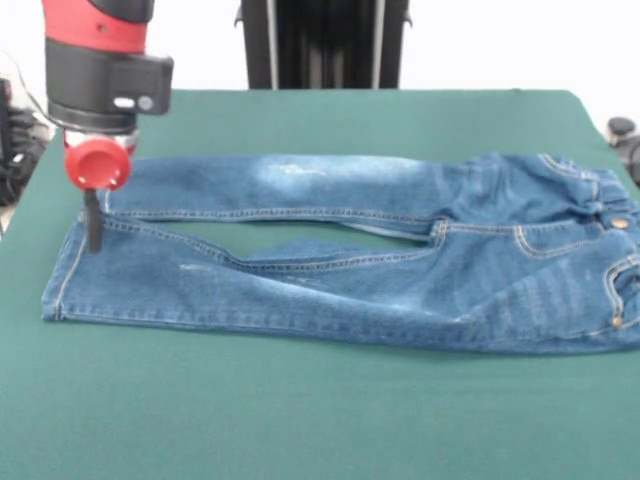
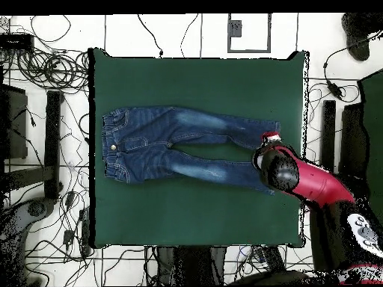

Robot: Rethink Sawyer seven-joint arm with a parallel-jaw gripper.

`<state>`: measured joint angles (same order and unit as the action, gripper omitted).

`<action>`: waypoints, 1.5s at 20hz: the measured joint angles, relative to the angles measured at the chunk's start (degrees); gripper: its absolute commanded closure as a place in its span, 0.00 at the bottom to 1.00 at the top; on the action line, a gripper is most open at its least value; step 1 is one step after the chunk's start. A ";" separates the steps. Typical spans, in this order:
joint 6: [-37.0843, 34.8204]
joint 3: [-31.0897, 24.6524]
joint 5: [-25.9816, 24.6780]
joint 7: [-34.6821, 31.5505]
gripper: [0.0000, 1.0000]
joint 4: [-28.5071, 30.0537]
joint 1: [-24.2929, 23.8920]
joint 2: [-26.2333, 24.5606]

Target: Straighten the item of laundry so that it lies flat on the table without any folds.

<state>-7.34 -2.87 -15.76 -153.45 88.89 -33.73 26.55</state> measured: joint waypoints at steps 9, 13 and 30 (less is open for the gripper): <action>-1.78 -2.20 -3.11 0.00 0.00 -1.14 -0.84 -3.51; -2.51 -2.22 -3.59 0.00 0.00 -1.81 -0.76 -3.72; -9.38 -0.17 -6.14 0.00 1.00 -6.80 2.27 -5.02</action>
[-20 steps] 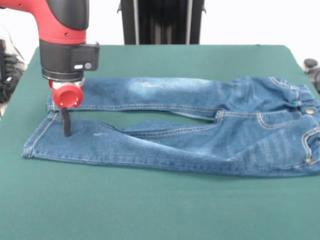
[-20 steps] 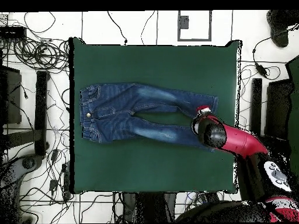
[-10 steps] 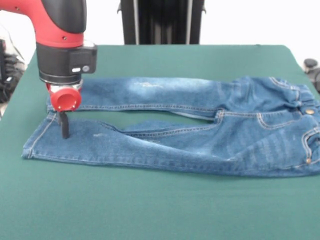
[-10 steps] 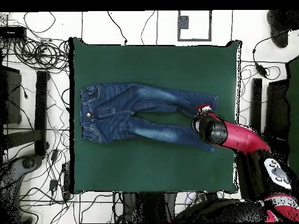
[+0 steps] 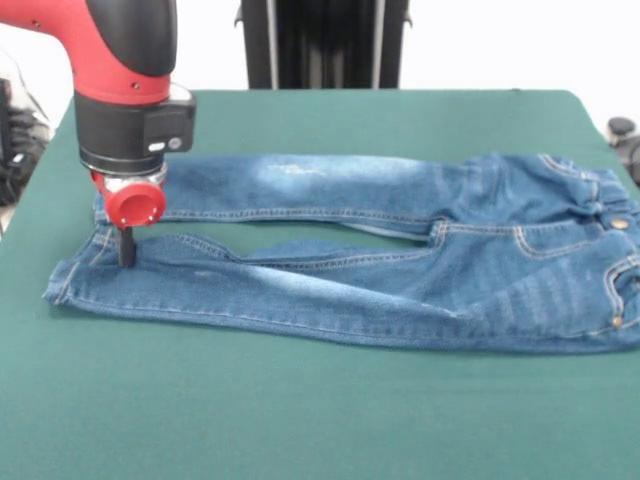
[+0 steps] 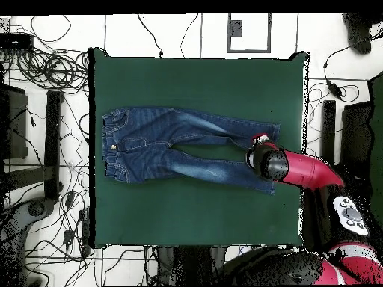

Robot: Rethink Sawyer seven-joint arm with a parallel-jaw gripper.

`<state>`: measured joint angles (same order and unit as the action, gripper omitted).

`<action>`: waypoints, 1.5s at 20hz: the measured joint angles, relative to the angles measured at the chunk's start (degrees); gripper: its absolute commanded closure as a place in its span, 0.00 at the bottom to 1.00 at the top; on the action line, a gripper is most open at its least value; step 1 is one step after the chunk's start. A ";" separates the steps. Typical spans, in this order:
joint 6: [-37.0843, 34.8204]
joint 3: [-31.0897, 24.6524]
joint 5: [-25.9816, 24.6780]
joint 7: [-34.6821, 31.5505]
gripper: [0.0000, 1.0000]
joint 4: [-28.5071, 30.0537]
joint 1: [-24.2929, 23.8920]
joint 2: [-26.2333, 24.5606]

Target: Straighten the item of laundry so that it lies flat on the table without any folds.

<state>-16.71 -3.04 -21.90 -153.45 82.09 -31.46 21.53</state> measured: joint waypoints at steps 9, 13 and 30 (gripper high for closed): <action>-0.01 0.58 -0.31 0.00 1.00 -0.20 0.62 0.00; -0.01 0.85 -1.05 0.00 1.00 -0.17 0.87 0.40; -5.90 -3.41 -5.32 0.00 1.00 -0.95 -2.34 8.76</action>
<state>-22.62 -6.45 -27.23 -153.45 81.14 -33.81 30.29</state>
